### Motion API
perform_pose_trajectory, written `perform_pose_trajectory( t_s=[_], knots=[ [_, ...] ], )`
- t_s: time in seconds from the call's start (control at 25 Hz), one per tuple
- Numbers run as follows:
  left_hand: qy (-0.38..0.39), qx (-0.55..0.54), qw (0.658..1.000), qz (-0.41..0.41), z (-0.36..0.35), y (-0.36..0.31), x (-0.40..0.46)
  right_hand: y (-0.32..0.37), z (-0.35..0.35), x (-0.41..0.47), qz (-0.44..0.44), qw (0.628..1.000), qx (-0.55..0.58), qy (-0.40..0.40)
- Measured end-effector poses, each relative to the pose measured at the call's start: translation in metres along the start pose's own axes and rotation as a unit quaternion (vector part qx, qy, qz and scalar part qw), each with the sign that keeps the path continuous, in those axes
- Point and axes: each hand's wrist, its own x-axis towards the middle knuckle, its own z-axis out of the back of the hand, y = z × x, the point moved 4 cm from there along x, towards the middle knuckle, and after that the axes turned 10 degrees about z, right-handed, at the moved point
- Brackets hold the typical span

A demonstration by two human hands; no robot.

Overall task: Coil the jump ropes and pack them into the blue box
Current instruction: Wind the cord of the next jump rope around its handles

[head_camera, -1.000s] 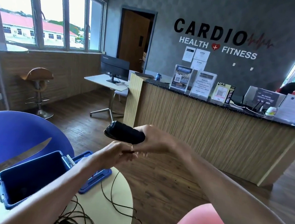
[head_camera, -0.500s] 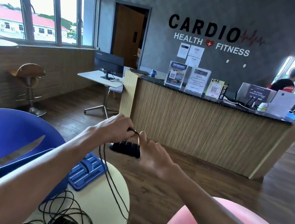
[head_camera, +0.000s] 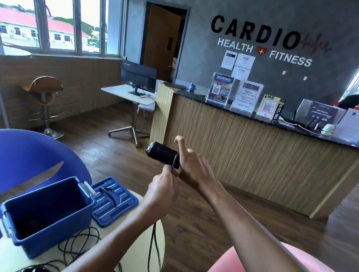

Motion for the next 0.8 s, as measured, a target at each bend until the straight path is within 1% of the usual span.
perform_pose_trajectory(
  t_s=[0.04, 0.12, 0.28, 0.32, 0.44, 0.52, 0.6, 0.64, 0.68, 0.8],
  knots=[
    [0.015, -0.049, 0.999, 0.018, 0.002, 0.002, 0.004, -0.001, -0.005, -0.002, 0.007, 1.000, -0.015, 0.007],
    [0.017, -0.121, 0.991, 0.049, 0.012, 0.003, 0.016, 0.001, -0.018, -0.008, 0.007, 0.998, -0.053, 0.036],
    [0.038, -0.166, 0.982, 0.084, 0.020, -0.004, 0.019, 0.013, -0.034, -0.015, -0.016, 0.997, -0.055, 0.045],
    [0.048, -0.200, 0.974, 0.098, 0.014, -0.001, 0.012, 0.013, -0.033, -0.012, -0.018, 0.998, -0.047, 0.043],
    [0.089, -0.318, 0.934, 0.137, -0.012, 0.015, -0.015, 0.013, -0.027, -0.003, 0.015, 0.998, -0.055, 0.028],
    [0.096, -0.363, 0.915, 0.149, -0.016, 0.022, -0.021, 0.014, -0.029, 0.003, 0.024, 0.997, -0.058, 0.046],
    [0.099, -0.378, 0.910, 0.142, -0.013, 0.023, -0.018, 0.013, -0.029, 0.009, 0.024, 0.997, -0.057, 0.052],
    [0.095, -0.374, 0.912, 0.135, -0.010, 0.023, -0.014, 0.012, -0.029, 0.013, 0.025, 0.997, -0.057, 0.052],
    [0.088, -0.363, 0.919, 0.127, -0.008, 0.024, -0.012, 0.011, -0.028, 0.017, 0.025, 0.997, -0.058, 0.050],
    [0.038, -0.267, 0.958, 0.097, -0.003, 0.031, -0.007, 0.013, -0.026, 0.024, 0.008, 0.998, -0.057, 0.040]
  ],
)
